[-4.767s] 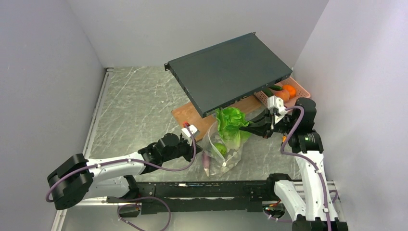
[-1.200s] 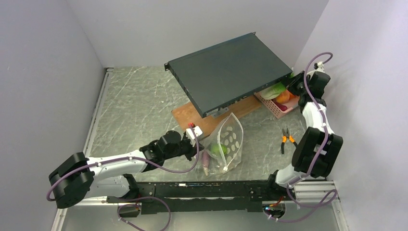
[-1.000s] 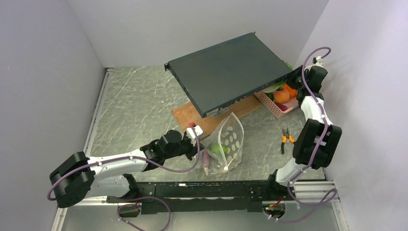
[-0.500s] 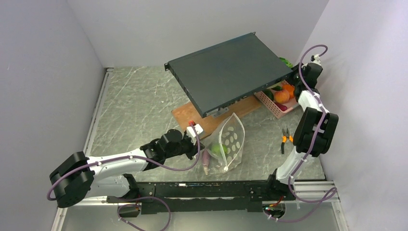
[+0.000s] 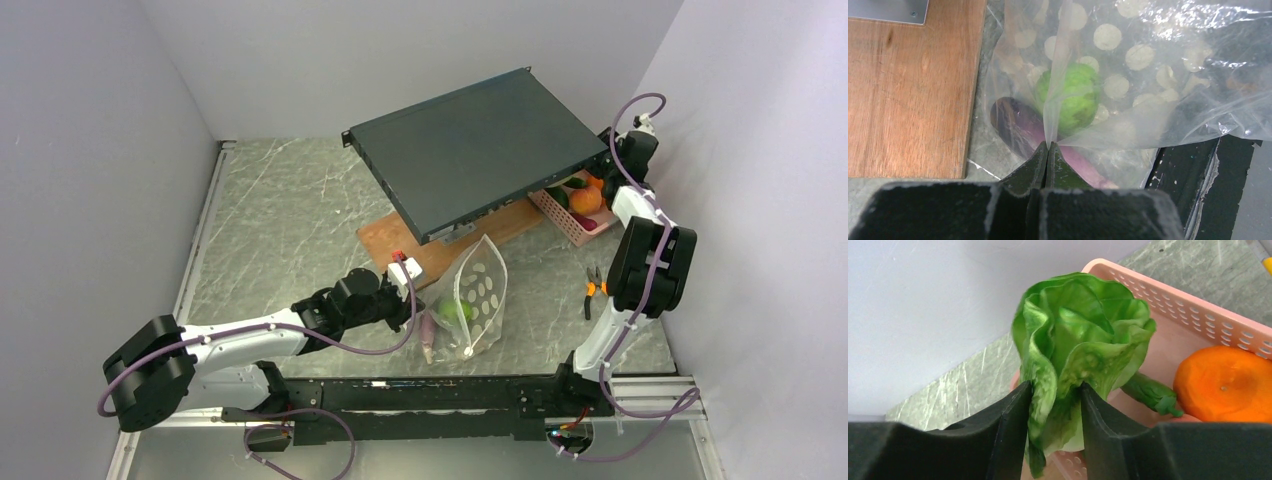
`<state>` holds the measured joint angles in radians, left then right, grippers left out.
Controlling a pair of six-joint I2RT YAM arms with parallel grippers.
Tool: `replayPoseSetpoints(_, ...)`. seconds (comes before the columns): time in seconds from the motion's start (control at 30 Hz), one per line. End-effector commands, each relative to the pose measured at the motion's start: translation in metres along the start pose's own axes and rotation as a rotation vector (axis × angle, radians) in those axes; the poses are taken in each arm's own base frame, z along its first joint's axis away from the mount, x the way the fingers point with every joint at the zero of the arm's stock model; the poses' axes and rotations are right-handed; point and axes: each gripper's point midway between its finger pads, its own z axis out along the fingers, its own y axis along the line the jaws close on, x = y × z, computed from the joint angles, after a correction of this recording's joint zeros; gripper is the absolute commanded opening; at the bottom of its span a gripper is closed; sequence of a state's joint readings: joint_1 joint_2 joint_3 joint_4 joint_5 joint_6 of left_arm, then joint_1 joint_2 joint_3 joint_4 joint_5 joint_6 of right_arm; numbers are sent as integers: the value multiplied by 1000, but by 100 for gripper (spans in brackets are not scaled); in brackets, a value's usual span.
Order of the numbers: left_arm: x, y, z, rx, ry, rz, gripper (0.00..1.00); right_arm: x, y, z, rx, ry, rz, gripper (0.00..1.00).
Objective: Open the zip-top bag and remove the fake food
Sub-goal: Place the fake vegetable in the bin.
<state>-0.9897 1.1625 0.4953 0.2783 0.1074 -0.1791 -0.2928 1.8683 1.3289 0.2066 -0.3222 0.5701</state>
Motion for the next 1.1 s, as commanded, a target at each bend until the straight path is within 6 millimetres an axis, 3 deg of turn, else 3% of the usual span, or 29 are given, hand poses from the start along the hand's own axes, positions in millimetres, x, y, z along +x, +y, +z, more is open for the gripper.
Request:
replayPoseSetpoints(0.0, -23, -3, 3, 6, -52, -7, 0, -28, 14, 3, -36, -73, -34, 48)
replayPoseSetpoints(0.1, -22, -3, 3, 7, -50, -6, 0, -29, 16, 2, -40, -74, -41, 60)
replayPoseSetpoints(0.23, -23, -4, 3, 9, -53, -6, 0, -29, 16, 1, -39, -74, -50, 68)
replayPoseSetpoints(0.57, -22, -4, 0, 9, -64, -15, 0, -25, 19, -14, -54, -49, -80, 75)
replayPoseSetpoints(0.77, -22, -5, -1, 11, -71, -16, 0, -20, 18, -41, -69, -39, -104, 75)
replayPoseSetpoints(1.07, -26, -9, -1, 33, -85, -3, 0, 5, 0, -91, -40, 18, -72, 75)
